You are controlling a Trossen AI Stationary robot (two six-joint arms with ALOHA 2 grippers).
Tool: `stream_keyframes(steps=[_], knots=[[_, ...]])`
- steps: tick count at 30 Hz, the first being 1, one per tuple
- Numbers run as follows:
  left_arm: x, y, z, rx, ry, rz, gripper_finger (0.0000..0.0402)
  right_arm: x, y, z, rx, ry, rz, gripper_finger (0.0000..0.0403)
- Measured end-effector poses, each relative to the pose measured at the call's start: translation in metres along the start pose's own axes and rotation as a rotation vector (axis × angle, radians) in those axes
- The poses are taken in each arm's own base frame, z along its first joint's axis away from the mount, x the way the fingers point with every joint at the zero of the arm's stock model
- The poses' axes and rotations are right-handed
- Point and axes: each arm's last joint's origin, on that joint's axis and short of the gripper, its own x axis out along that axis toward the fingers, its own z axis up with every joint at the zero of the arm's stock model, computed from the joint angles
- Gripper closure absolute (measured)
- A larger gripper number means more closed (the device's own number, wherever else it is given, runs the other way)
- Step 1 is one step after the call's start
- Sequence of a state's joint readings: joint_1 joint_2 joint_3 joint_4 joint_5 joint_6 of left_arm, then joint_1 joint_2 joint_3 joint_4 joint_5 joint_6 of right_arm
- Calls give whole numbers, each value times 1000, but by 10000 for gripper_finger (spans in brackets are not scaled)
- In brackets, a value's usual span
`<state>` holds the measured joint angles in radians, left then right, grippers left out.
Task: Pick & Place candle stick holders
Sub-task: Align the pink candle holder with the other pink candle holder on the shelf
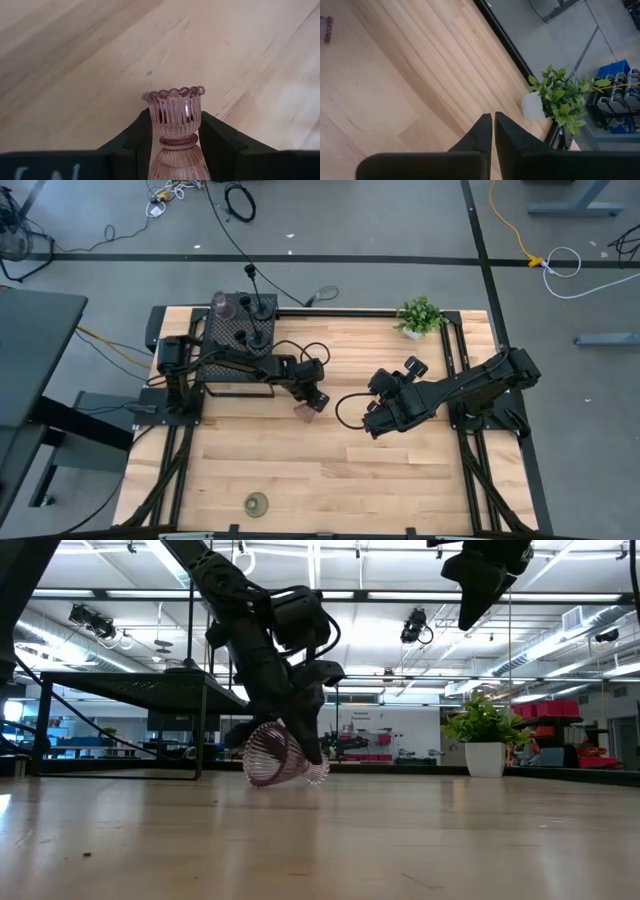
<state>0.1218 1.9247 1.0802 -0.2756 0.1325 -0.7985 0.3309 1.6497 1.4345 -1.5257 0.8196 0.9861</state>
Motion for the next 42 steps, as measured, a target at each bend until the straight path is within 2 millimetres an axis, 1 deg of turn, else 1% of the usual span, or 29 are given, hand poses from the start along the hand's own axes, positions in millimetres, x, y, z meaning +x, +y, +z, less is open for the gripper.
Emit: stream_keyframes(steps=[3, 11, 14, 22, 23, 26, 28, 30, 32, 35, 39, 42], knots=[[-2, -1, 2, 19, 10, 13, 268, 0, 0, 0, 1, 0, 0, 381], [-11, -15, 15, 100, -9, 32, 268, 0, 0, 0, 1, -1, 0, 381], [-12, -17, 14, 100, -8, 60, 268, 0, 0, 0, 1, -1, 0, 381], [-13, -21, 9, 88, -2, 66, 265, 0, 0, 0, 1, -1, 1, 381], [-12, -21, 9, 91, -6, 69, 251, 0, 0, 0, 2, -1, 1, 381], [-11, -20, 7, 97, 0, 86, 186, 0, 0, 0, 3, -2, 2, 381], [-10, -21, 6, 103, -14, 99, 150, 0, 0, 0, 3, -2, 2, 381], [-6, -23, 5, 110, -22, 101, 129, 0, 0, 0, 3, -2, 2, 381], [-1, -24, 3, 118, -15, 108, 122, 0, 0, 0, 3, -2, 2, 381], [8, -21, 1, 106, 8, 123, 135, 0, 0, 0, 5, -3, 3, 381], [11, -19, -1, 87, 27, 137, 181, 0, 0, 0, 6, -3, 4, 381], [9, -18, -1, 90, 37, 141, 217, 0, 1, 0, 5, -3, 4, 381]])
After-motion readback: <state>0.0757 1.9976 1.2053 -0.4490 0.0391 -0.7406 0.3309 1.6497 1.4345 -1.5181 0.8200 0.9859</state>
